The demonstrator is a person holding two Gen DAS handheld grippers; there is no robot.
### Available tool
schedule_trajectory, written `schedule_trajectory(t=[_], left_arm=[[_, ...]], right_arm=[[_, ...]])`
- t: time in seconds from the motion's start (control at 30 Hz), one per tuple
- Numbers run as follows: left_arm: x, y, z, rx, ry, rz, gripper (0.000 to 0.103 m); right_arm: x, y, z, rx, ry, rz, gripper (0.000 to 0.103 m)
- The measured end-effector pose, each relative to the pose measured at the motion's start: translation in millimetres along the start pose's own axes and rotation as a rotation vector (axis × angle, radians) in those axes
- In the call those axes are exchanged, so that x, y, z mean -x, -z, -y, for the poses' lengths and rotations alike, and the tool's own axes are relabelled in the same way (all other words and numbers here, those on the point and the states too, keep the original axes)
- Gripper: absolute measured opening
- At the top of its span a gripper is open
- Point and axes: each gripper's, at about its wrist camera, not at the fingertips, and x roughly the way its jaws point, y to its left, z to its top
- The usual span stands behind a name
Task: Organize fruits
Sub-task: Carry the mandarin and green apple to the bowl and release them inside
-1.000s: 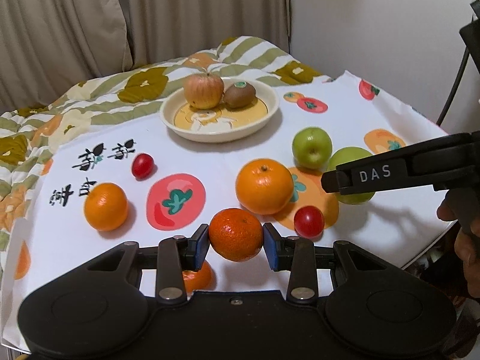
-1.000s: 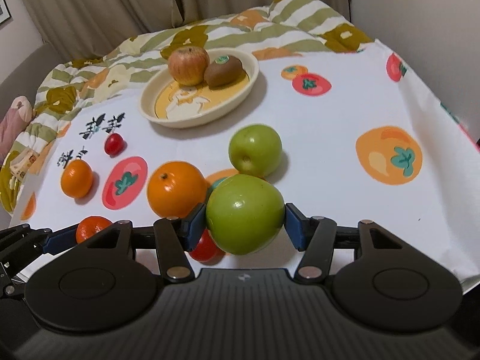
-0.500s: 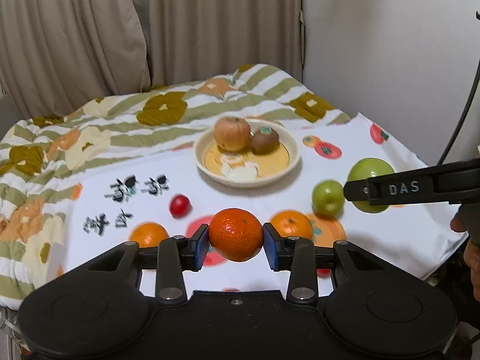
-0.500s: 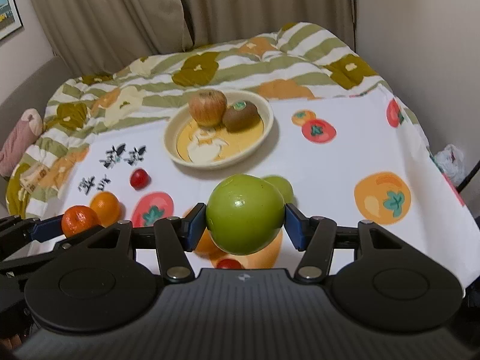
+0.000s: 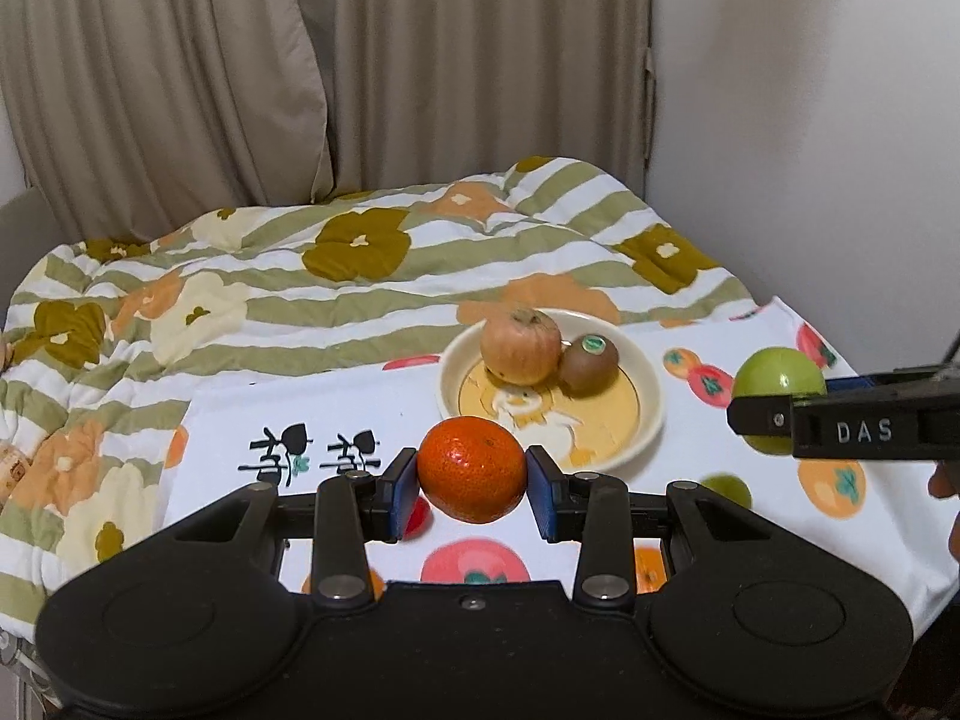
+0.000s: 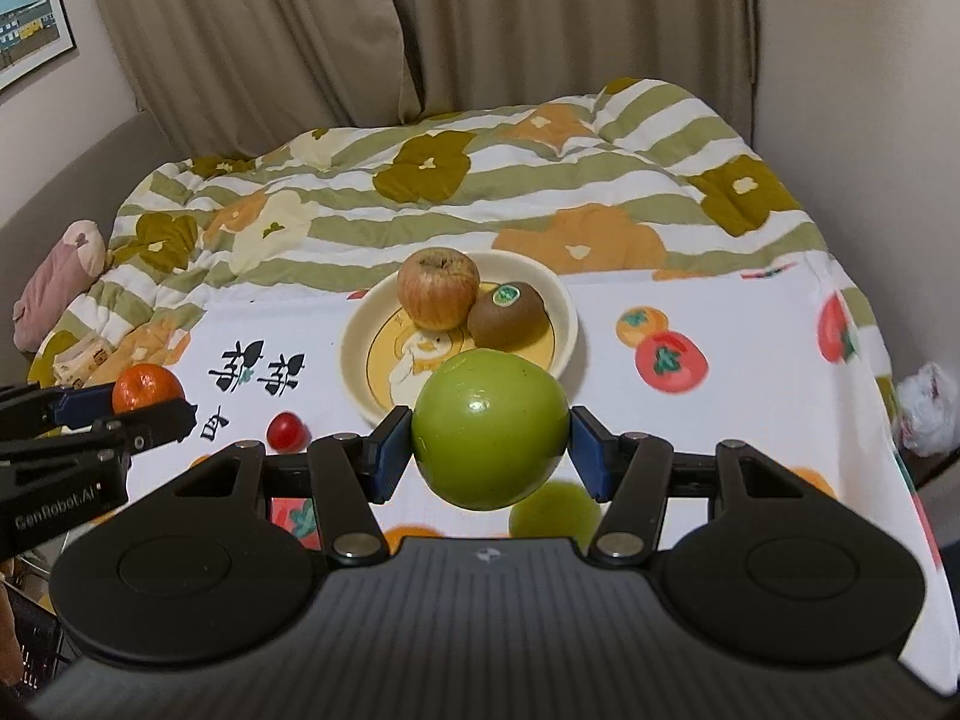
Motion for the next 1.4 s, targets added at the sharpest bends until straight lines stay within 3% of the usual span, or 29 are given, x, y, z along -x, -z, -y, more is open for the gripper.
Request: schedule_trajectory(t=[0.47,1.07,1.17,1.3,1.4], left_arm=[[-103.3,-46.9,1.2,0.011,-0.012,-0.076,0.042],[-200.1,-40.5,16.5,-0.106,-0.042,-0.198,0.044],[-199.2,-40.2,18.0,-0.121,-0.054,-0.186,0.071],[-192.7,-42.4,15.2,-0.117,-0.056,-0.176,0.084],[-182.9,-43.8,11.2,-0.108,-0.065,-0.159,0.086]], right_arm=[[-84.9,-42.9,23.6,0.085,-0.035,-0.056,0.071],[-144.5,-51.8,32.5,0.159,-0.071,-0.123,0.071],[-147.3,-51.9,35.5,0.164,-0.074,-0.128,0.071],[-148.4,-52.9,37.0,0.174,-0.075,-0.135,0.071],[-148.9,-53.0,38.6,0.190,-0.081,-0.139,0.071]])
